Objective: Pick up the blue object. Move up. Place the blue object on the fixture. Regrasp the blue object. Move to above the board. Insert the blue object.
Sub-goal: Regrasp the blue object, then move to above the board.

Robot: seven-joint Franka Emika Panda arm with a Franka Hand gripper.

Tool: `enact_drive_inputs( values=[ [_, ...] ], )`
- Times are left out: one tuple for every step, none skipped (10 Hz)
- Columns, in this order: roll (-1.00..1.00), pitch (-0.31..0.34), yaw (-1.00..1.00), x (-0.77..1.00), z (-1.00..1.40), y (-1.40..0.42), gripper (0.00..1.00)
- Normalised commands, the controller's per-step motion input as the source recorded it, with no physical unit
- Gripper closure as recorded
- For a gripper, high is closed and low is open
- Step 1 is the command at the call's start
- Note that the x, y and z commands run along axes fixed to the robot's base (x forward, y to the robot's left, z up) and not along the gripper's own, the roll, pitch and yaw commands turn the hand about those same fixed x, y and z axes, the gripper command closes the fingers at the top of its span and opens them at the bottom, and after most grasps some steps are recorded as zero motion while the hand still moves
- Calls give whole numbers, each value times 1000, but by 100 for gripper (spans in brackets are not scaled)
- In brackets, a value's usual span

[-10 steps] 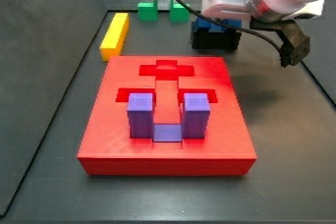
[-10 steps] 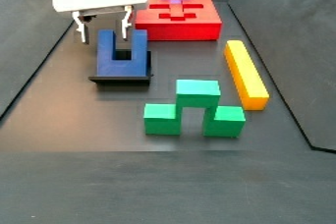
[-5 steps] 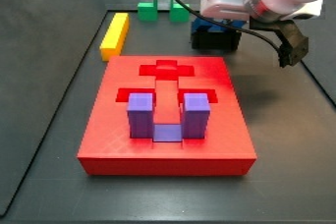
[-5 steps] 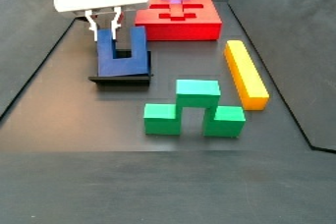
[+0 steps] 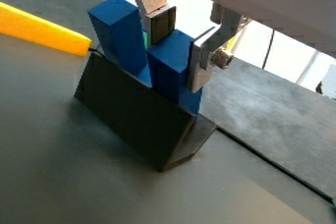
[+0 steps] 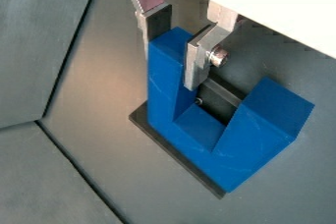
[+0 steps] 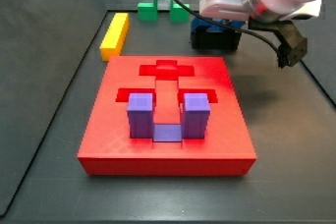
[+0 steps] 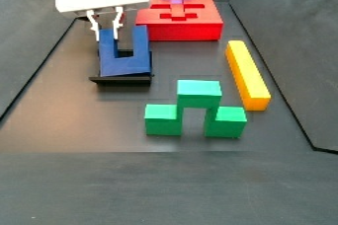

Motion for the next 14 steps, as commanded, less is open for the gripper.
enact_drive_inputs(
  values=[
    [0,0,0,0,0,0,100],
    [0,0,0,0,0,0,100],
    [0,0,0,0,0,0,100],
    [0,0,0,0,0,0,100],
    [0,0,0,0,0,0,100],
    [0,0,0,0,0,0,100],
    [0,0,0,0,1400,0,100],
    [40,25,-65,-26,1400,-22,100],
    [-7,15,-63,-56,1400,-21,100],
    [-13,34,-41,-60,1400,2,100],
    [-12,68,-27,-44,1400,-22,100],
    [-4,71,-14,-35,1400,-20,100],
    [-10,80,0,-26,1400,-14,100],
    [-8,96,11,11,593,-22,100]
  ],
)
